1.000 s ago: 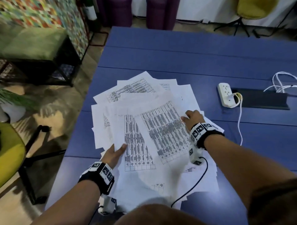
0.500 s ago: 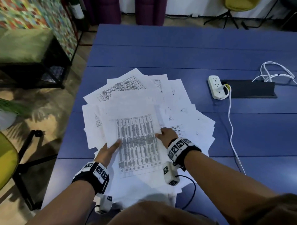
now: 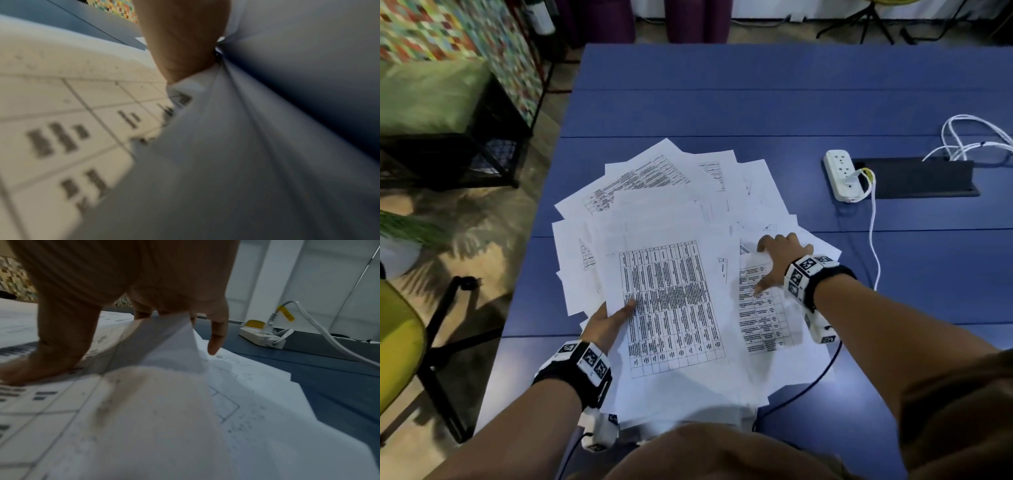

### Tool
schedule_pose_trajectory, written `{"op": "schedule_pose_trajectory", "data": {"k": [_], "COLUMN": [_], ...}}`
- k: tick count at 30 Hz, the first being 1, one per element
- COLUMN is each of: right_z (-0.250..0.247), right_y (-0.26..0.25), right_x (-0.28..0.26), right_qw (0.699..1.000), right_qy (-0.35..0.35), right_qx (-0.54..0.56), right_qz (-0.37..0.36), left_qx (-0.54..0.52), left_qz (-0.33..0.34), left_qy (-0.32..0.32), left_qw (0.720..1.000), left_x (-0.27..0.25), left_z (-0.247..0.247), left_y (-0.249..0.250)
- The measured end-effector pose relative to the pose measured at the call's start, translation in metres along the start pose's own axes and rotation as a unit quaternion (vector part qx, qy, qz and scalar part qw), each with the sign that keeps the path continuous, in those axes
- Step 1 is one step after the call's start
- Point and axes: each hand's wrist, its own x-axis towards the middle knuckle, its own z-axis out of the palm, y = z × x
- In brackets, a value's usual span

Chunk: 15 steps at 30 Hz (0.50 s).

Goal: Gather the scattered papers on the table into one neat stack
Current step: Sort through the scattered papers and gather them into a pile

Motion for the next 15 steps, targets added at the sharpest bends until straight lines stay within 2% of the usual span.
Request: {"op": "schedule_pose_trajectory", "data": {"k": [4, 6, 9, 11, 13, 15], "right_z": [-0.015, -0.037, -0.083, -0.116, -0.15, -0.174], "right_y": [-0.002, 0.005, 0.025, 0.037, 0.045, 0.051], "right_x": [0.006, 0.004, -0.007, -0.02, -0.038, -0.055], "right_qw": [0.996, 0.996, 0.988, 0.966, 0.922, 0.869], "right_qy": [-0.035, -0.014, 0.103, 0.209, 0.317, 0.397], "right_qx": [0.068, 0.078, 0.113, 0.146, 0.215, 0.292], "right_qz": [-0.046, -0.042, 0.014, 0.047, 0.05, 0.045], "left_qx": [-0.006, -0.021, -0.027, -0.026, -0.024, -0.01], "left_qz": [-0.003, 0.0, -0.019, -0.028, -0.037, -0.035], "left_qy": [0.013, 0.02, 0.033, 0.034, 0.031, 0.033], "left_qw": [1.0, 1.0, 0.999, 0.999, 0.999, 0.999], "left_x": [-0.002, -0.007, -0.004, 0.002, 0.001, -0.002], "left_z": [0.005, 0.009, 0.009, 0.006, 0.005, 0.004], "left_y": [0.003, 0.009, 0.007, 0.001, 0.002, 0.004]}}
